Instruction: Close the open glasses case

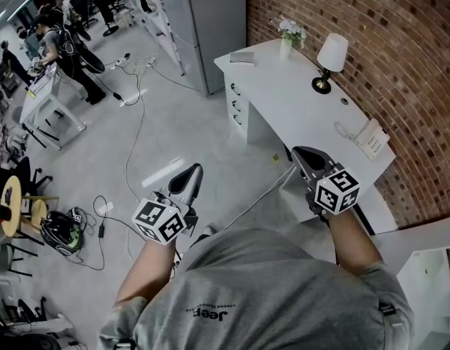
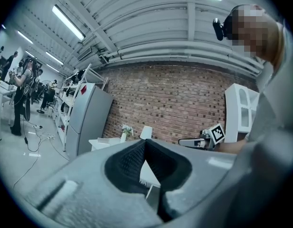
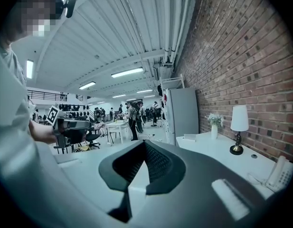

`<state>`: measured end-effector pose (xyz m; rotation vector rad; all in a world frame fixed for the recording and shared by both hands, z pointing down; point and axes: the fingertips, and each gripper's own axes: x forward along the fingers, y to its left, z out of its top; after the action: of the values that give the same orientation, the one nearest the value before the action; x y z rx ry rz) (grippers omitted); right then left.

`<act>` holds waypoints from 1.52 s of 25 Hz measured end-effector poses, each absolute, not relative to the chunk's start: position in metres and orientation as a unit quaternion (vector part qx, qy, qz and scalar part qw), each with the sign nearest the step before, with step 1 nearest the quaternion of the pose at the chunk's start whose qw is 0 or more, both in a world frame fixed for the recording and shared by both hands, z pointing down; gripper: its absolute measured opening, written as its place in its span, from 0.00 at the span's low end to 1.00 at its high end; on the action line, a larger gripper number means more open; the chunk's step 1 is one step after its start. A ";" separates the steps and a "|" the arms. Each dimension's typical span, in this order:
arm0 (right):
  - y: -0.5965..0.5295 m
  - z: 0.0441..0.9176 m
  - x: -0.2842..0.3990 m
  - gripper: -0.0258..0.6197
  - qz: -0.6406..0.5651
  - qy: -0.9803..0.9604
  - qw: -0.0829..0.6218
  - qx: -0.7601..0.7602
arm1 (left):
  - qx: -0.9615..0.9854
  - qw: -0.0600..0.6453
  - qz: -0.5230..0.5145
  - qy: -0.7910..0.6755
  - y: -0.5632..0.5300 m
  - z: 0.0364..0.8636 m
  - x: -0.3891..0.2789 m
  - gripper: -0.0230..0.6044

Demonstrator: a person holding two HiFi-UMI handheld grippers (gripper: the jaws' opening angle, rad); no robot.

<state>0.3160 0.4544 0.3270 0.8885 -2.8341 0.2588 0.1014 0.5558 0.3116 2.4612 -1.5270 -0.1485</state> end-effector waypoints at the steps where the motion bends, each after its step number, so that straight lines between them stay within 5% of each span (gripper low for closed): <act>1: 0.451 0.329 0.315 0.05 0.087 -0.948 0.081 0.297 | 0.842 0.121 -0.052 -0.524 0.552 0.312 0.099 0.03; 12: 0.370 0.341 0.257 0.05 0.086 -0.939 0.087 0.320 | 0.858 0.135 -0.059 -0.492 0.459 0.335 0.037 0.03; 27: 0.170 0.323 0.063 0.05 0.075 -0.928 0.064 0.360 | 0.894 0.127 -0.029 -0.430 0.232 0.336 -0.149 0.03; 38: 0.078 0.340 0.048 0.05 0.097 -0.918 0.079 0.378 | 0.893 0.147 -0.034 -0.425 0.141 0.344 -0.186 0.03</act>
<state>0.0475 0.0785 0.3399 1.1303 -2.7462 0.2897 -0.1856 0.1409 0.3439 2.5683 -1.2216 -0.0965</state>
